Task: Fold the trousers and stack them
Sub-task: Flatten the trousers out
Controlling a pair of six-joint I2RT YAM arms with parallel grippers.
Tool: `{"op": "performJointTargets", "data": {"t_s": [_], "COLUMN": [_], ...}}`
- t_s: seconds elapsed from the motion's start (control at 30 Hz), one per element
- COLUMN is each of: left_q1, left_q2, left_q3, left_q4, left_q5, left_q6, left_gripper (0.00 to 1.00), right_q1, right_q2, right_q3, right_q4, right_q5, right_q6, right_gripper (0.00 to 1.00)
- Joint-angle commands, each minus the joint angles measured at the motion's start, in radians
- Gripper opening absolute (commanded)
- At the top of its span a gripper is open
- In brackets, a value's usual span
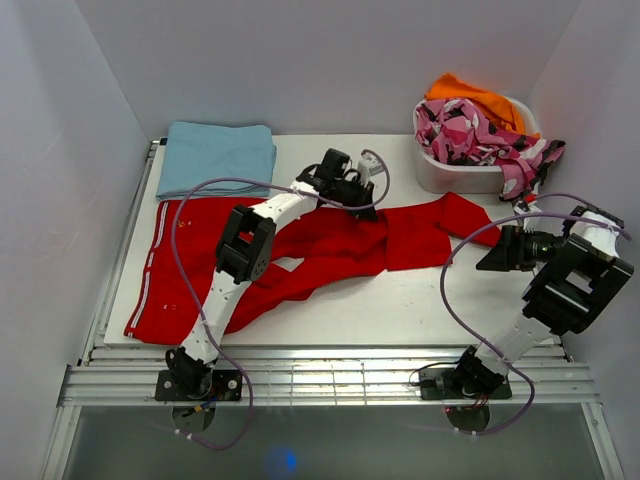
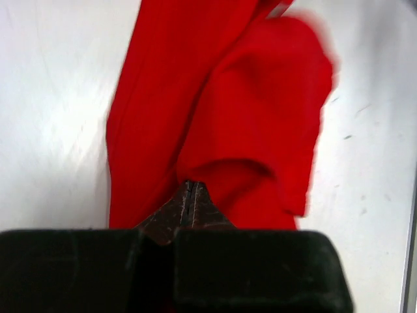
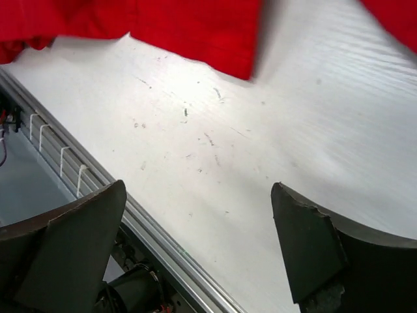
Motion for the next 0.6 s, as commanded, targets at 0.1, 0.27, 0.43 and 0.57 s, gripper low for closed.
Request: {"op": "performJointTargets", "data": {"t_s": [0.1, 0.27, 0.43, 0.57], "left_q1": [-0.04, -0.038, -0.033, -0.032], "left_q2": [0.003, -0.028, -0.048, -0.058], "left_q3": [-0.1, -0.141, -0.143, -0.169], "left_q4": [-0.095, -0.109, -0.126, -0.132], "left_q5": [0.048, 0.008, 0.026, 0.065], "left_q6": [-0.097, -0.095, -0.097, -0.094], "left_gripper": [0.06, 0.34, 0.47, 0.48], "right_q1": [-0.013, 0.143, 0.417, 0.551], "right_q2": [-0.07, -0.197, -0.495, -0.618], "right_q3": [0.038, -0.167, -0.388, -0.532], "right_q4": [0.038, 0.258, 0.598, 0.802], "right_q5": [0.011, 0.1, 0.284, 0.373], "right_q6": [0.047, 0.113, 0.152, -0.027], "right_gripper": [0.97, 0.93, 0.92, 0.9]}}
